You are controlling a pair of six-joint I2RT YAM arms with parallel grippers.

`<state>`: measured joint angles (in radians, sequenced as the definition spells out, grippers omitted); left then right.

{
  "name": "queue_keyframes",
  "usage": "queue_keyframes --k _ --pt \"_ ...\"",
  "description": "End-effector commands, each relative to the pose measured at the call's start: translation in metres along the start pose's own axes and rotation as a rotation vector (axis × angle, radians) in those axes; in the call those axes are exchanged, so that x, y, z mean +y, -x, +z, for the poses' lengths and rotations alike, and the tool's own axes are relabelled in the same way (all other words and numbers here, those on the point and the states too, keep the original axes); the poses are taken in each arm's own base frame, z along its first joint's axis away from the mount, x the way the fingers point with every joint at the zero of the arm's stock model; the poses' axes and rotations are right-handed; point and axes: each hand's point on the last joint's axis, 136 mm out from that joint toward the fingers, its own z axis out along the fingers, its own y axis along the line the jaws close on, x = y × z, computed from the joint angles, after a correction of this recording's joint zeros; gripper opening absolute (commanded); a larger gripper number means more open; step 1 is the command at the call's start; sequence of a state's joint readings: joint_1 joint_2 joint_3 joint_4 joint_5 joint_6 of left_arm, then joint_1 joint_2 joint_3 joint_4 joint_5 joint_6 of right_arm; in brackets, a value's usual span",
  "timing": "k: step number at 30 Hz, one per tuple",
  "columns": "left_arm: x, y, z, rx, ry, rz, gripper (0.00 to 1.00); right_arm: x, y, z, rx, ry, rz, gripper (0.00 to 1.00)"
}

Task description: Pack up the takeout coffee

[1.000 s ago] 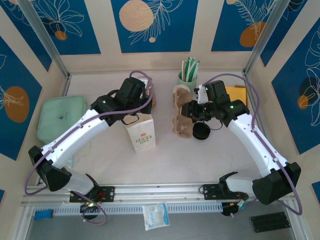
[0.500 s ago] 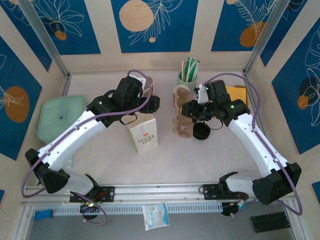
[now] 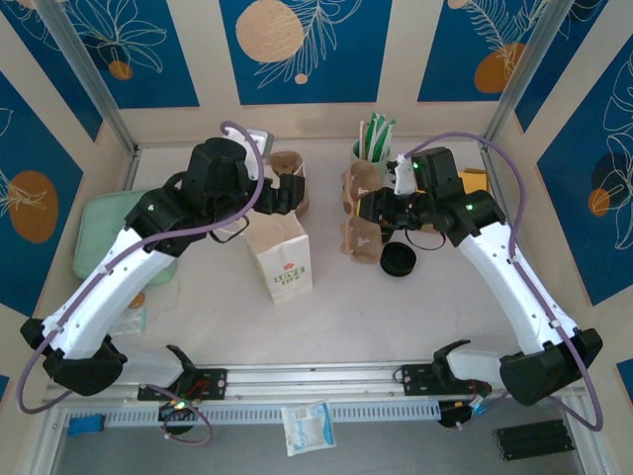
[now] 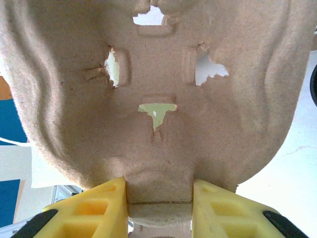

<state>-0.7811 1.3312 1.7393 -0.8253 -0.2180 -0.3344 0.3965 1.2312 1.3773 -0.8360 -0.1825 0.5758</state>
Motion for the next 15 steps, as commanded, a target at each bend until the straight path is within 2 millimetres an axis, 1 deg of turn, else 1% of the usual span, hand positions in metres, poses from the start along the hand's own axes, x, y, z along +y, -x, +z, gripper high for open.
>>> queue_keyframes --k 1,5,10,15 --pt "0.002 -0.02 0.004 0.126 0.013 0.1 0.99 0.006 -0.002 -0.013 -0.01 0.001 -0.02 0.32" --pt "-0.005 -0.046 0.018 0.263 -0.028 0.167 0.99 0.003 -0.004 -0.012 -0.008 -0.011 -0.017 0.32" --pt "-0.005 -0.081 0.035 0.41 -0.041 0.215 0.99 -0.004 -0.008 -0.011 -0.004 -0.027 -0.013 0.32" --pt "-0.008 -0.1 0.05 0.472 -0.061 0.23 0.99 -0.011 -0.009 -0.011 -0.004 -0.037 -0.002 0.32"
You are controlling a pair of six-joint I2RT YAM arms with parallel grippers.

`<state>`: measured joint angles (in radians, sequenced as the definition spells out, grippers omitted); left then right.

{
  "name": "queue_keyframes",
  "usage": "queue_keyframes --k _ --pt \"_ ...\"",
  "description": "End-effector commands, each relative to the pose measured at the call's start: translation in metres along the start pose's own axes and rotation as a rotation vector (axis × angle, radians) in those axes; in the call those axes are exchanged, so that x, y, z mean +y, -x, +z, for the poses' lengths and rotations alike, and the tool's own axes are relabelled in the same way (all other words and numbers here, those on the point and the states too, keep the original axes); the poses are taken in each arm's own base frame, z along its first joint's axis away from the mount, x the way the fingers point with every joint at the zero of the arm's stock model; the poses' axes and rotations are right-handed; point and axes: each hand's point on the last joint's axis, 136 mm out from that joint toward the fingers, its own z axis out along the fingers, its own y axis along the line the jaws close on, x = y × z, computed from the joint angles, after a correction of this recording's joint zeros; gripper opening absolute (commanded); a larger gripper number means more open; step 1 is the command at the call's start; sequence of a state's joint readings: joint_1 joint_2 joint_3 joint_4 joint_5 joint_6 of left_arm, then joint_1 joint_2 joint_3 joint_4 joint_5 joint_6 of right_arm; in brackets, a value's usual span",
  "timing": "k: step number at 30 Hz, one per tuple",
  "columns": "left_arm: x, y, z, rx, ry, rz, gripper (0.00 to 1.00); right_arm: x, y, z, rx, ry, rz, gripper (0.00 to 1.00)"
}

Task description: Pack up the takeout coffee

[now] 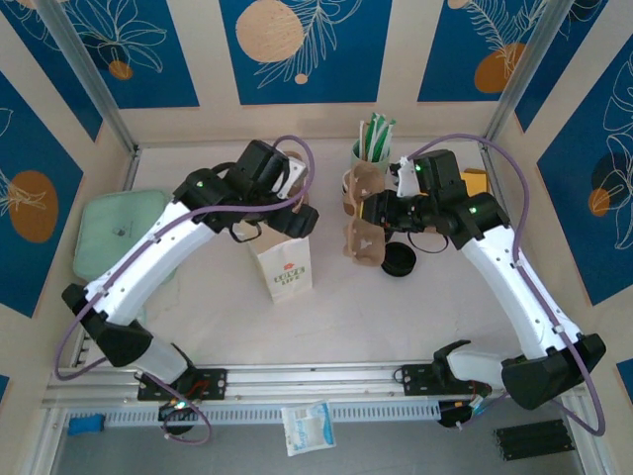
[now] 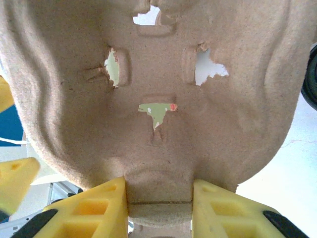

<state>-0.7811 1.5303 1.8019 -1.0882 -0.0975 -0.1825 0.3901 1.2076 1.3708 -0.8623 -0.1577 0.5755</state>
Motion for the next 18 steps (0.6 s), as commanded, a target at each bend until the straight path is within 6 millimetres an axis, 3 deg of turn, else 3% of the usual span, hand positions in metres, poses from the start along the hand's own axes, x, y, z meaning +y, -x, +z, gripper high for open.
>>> queue_keyframes --k 1,18 --pt "-0.008 -0.014 0.008 0.067 -0.042 0.04 0.99 -0.006 -0.007 -0.004 0.006 -0.009 -0.01 0.32" --pt "-0.052 -0.046 0.043 0.199 -0.183 0.027 1.0 -0.022 -0.007 -0.011 -0.015 -0.02 0.018 0.32"
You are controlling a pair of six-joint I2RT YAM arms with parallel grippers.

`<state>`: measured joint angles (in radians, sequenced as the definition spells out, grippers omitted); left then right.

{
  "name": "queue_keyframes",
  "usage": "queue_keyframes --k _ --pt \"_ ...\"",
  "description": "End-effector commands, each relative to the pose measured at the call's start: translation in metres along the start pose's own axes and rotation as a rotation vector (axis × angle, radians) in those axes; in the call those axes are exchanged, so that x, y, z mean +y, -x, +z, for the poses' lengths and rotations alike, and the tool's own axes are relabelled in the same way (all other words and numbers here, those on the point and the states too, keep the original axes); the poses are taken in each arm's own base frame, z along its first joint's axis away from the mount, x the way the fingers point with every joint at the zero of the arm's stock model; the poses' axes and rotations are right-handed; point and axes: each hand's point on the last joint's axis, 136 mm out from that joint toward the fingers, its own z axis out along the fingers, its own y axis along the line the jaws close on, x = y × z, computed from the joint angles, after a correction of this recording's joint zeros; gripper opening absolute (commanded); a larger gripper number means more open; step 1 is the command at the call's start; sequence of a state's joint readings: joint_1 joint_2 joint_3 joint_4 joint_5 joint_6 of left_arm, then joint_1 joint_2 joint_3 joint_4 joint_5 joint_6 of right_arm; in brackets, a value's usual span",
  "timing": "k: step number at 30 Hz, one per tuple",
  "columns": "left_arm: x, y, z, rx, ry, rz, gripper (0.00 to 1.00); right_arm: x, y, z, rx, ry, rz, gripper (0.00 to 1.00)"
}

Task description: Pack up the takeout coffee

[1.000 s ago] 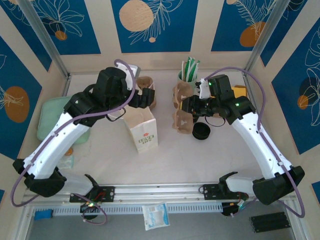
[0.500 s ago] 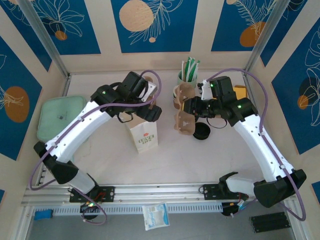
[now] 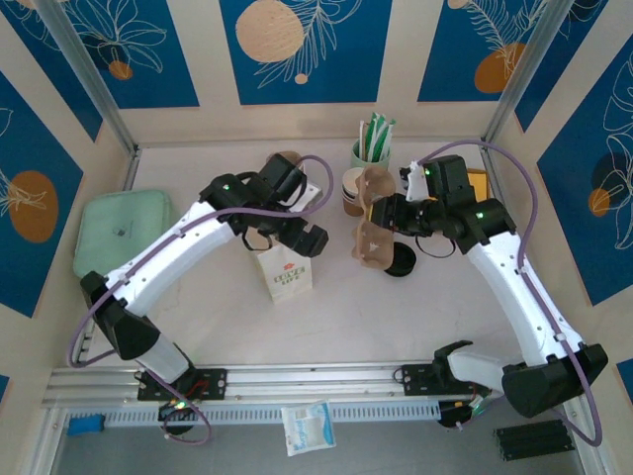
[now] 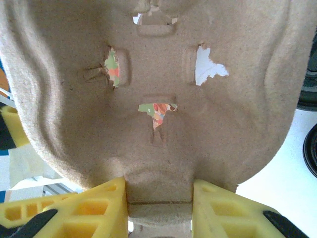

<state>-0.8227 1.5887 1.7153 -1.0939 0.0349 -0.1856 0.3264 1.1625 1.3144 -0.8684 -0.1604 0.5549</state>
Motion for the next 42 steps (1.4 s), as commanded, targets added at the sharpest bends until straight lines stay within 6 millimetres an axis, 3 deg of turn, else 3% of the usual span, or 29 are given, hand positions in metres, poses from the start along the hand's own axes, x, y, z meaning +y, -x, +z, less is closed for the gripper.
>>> queue_keyframes --k 1,14,26,34,42 --pt "-0.021 -0.006 0.009 0.031 -0.063 0.004 0.99 0.0 -0.005 -0.004 0.01 0.016 -0.009 0.32" --pt "-0.075 -0.006 0.004 0.028 -0.185 0.033 0.99 -0.007 -0.008 -0.007 0.0 0.018 0.006 0.32" --pt "-0.112 0.004 -0.008 -0.008 -0.287 0.04 0.99 -0.01 -0.007 -0.012 -0.014 0.018 0.016 0.32" --pt "-0.105 0.014 -0.031 -0.073 -0.249 0.045 0.99 -0.001 -0.001 -0.025 -0.036 0.033 0.008 0.32" --pt "-0.085 0.032 -0.081 -0.231 -0.171 0.039 0.99 0.024 0.012 -0.053 -0.087 0.075 -0.023 0.32"
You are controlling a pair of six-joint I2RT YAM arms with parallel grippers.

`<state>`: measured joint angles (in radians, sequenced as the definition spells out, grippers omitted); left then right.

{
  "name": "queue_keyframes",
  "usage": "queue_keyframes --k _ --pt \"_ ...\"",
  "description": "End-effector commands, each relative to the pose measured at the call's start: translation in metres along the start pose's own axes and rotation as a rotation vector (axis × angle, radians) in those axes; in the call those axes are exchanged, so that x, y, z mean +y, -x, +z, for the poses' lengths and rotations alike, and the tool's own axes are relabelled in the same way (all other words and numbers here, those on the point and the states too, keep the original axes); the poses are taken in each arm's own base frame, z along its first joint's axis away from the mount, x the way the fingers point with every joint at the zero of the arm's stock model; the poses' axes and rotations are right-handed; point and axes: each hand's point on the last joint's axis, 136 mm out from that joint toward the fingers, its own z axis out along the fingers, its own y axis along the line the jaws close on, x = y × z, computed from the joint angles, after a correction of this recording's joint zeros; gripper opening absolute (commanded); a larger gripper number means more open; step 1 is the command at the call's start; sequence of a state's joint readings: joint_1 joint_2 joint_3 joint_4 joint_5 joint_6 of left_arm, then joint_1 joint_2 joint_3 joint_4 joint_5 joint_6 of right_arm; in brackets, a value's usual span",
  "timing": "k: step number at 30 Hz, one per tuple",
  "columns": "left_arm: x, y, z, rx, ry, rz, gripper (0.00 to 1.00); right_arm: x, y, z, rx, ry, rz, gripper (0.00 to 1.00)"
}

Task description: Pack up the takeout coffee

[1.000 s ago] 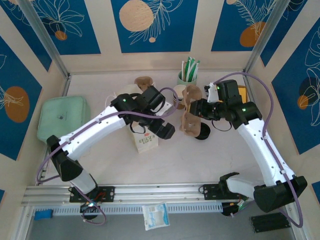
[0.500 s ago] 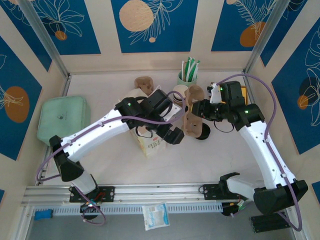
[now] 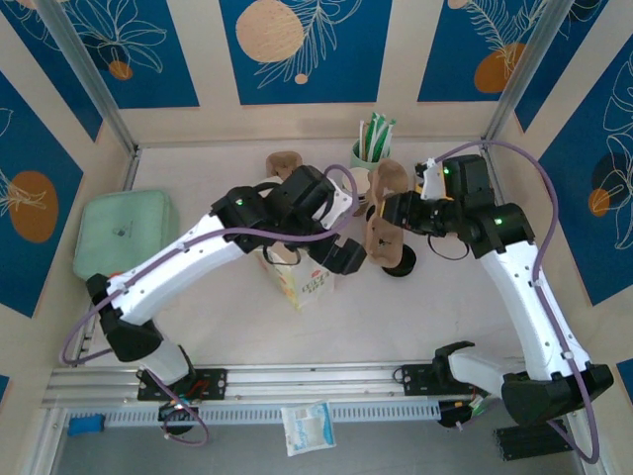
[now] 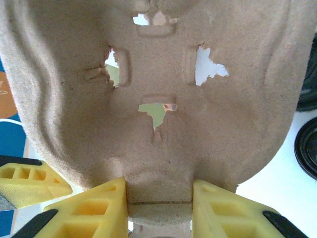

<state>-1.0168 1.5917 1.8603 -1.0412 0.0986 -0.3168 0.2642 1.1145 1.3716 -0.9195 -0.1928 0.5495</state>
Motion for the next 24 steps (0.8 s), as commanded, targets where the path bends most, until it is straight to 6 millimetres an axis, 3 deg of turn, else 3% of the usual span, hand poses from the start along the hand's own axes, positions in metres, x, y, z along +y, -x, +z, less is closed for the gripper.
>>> queue_keyframes --k 1,5,11,18,21,24 --pt "0.007 0.015 -0.048 -0.124 0.058 0.004 1.0 0.023 0.006 -0.025 -0.032 0.06 -0.039 0.32" --pt "0.026 0.02 -0.077 -0.209 0.141 -0.023 0.99 0.043 0.014 -0.041 -0.06 0.091 -0.067 0.32" --pt "0.074 0.015 -0.121 -0.363 0.271 -0.151 0.99 0.084 0.023 -0.06 -0.083 0.148 -0.14 0.32" --pt "0.132 -0.013 -0.177 -0.537 0.409 -0.334 0.99 0.14 0.023 -0.057 -0.064 0.197 -0.267 0.32" --pt "0.153 -0.03 -0.184 -0.562 0.439 -0.41 0.99 0.16 0.021 -0.048 -0.045 0.214 -0.31 0.32" --pt "0.165 -0.044 -0.171 -0.536 0.418 -0.463 0.99 0.177 0.019 -0.035 -0.021 0.22 -0.348 0.32"
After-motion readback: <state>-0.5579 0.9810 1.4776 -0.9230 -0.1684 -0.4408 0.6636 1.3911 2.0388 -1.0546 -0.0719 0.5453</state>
